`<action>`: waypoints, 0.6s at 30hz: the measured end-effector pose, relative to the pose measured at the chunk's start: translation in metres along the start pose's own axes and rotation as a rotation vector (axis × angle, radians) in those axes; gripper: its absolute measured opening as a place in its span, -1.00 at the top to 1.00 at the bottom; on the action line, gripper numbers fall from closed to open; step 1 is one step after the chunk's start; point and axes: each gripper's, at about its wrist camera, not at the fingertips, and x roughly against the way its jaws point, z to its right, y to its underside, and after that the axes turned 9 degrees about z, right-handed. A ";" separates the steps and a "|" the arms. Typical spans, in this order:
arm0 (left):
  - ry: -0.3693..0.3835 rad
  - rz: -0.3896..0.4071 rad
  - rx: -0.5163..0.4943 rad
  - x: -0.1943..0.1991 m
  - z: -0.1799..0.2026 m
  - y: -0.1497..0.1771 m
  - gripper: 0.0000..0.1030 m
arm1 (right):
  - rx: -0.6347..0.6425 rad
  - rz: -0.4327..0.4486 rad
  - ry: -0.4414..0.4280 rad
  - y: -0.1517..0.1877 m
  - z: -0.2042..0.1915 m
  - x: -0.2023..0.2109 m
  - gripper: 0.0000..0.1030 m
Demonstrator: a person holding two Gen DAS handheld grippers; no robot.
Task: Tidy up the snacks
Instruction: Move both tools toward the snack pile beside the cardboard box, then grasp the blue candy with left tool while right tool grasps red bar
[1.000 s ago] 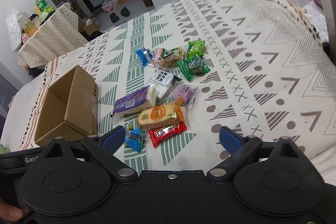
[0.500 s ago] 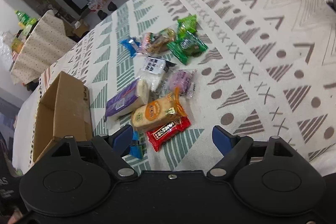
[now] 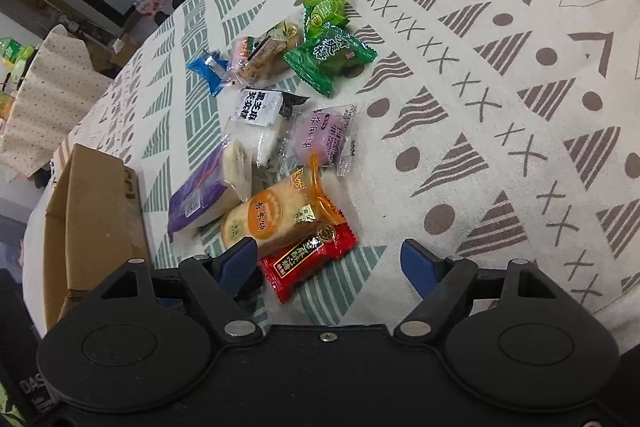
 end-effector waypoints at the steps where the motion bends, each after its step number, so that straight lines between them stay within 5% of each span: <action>1: 0.001 0.003 0.008 0.001 -0.002 0.000 0.17 | 0.007 0.002 0.002 0.001 -0.002 -0.002 -0.49; 5: 0.011 0.009 0.047 0.006 -0.009 0.000 0.38 | 0.003 0.003 0.009 0.002 -0.003 -0.009 -0.46; 18: -0.026 0.070 0.104 0.037 -0.027 0.000 0.40 | 0.079 0.038 0.055 0.009 -0.023 -0.026 -0.25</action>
